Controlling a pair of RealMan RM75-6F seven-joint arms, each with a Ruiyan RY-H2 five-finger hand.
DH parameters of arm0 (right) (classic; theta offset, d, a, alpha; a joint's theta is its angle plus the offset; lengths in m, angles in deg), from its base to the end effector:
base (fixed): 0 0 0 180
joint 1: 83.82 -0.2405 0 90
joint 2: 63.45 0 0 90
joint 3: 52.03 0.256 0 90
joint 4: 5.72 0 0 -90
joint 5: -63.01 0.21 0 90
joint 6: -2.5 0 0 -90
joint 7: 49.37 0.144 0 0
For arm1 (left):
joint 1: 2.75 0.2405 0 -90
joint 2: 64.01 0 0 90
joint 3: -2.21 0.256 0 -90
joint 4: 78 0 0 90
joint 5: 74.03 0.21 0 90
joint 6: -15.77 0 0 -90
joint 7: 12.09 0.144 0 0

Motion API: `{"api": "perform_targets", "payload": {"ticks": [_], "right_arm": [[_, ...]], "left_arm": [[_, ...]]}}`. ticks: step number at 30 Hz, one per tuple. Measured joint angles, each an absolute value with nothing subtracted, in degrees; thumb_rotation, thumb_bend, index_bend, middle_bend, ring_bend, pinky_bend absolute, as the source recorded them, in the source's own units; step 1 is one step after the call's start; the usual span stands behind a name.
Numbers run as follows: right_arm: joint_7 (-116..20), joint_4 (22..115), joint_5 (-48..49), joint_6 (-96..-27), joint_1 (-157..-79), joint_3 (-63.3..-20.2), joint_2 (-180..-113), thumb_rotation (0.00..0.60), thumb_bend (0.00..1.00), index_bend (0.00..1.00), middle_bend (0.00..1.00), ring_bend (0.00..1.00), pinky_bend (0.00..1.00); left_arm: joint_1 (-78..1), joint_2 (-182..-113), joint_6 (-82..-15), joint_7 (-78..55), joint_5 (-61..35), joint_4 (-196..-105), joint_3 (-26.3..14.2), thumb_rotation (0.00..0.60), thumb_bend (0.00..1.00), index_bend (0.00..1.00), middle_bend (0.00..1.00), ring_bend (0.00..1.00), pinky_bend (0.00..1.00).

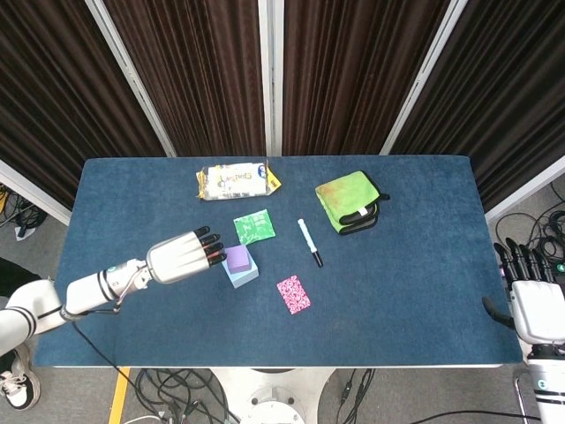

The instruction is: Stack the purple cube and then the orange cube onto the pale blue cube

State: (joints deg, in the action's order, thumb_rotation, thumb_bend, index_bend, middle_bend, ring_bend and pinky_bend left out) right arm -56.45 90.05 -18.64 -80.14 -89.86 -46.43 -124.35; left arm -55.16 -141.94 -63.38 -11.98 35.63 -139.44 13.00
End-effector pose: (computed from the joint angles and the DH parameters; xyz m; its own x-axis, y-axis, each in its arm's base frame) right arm -0.3070 -0.1964 0.1765 0.4915 0.0053 0.8709 -0.8703 0.0387 0.4909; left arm -0.1581 0.3490 0.0627 0.6750 -0.3372 0.6562 0.1151 -0.8304 -0.5451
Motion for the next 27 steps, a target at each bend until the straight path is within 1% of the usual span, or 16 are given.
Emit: {"api": "perform_targets", "payload": {"ticks": [6, 8, 14, 16, 20, 24, 27], "right_arm": [[-56.5, 89.8, -18.8, -80.0, -89.8, -46.7, -124.5, 0.6, 0.18, 0.0, 0.0, 0.0, 0.0], [-56.3, 89.7, -18.8, -80.0, -89.9, -46.6, -124.5, 0.6, 0.18, 0.0, 0.0, 0.0, 0.0], [-55.8, 89.6, -18.7, -79.9, -89.9, -46.6, -124.2, 0.6, 0.18, 0.0, 0.0, 0.0, 0.0], [-55.6, 89.6, -18.7, -79.9, -89.9, -46.5, -124.1, 0.6, 0.18, 0.0, 0.0, 0.0, 0.0], [-55.4, 89.8, -18.8, -80.0, -89.9, -46.5, -123.9, 0.6, 0.18, 0.0, 0.0, 0.0, 0.0], [-55.7, 90.5, -19.7, -80.3, -89.9, -46.6, -123.8, 0.6, 0.18, 0.0, 0.0, 0.0, 0.0], [-56.3, 91.6, -20.4, -81.0, -89.9, -46.7, -123.5, 0.6, 0.18, 0.0, 0.0, 0.0, 0.0]], "left_arm": [[-57.2, -138.6, -52.5, -6.0, 30.5, -153.0, 9.7, 0.6, 0.28, 0.46, 0.58, 0.37, 0.45], [-57.7, -137.8, -49.5, -3.1, 28.3, -156.0, 8.3, 0.6, 0.28, 0.46, 0.58, 0.37, 0.45], [-57.6, -137.0, -45.5, 6.6, 22.6, -160.5, 5.0, 0.6, 0.28, 0.46, 0.58, 0.37, 0.45], [-57.3, -136.8, -43.9, 10.3, 19.2, -162.4, 3.8, 0.6, 0.29, 0.46, 0.58, 0.37, 0.45], [-56.7, -136.2, -40.4, 14.6, 10.4, -166.9, 1.8, 0.6, 0.28, 0.46, 0.58, 0.37, 0.44], [-56.5, -135.5, -37.2, 21.8, 0.1, -172.0, 0.0, 0.6, 0.29, 0.46, 0.58, 0.37, 0.44], [-56.7, -135.4, -36.0, 27.0, -4.4, -175.0, -0.9, 0.6, 0.29, 0.46, 0.58, 0.37, 0.44]]}}
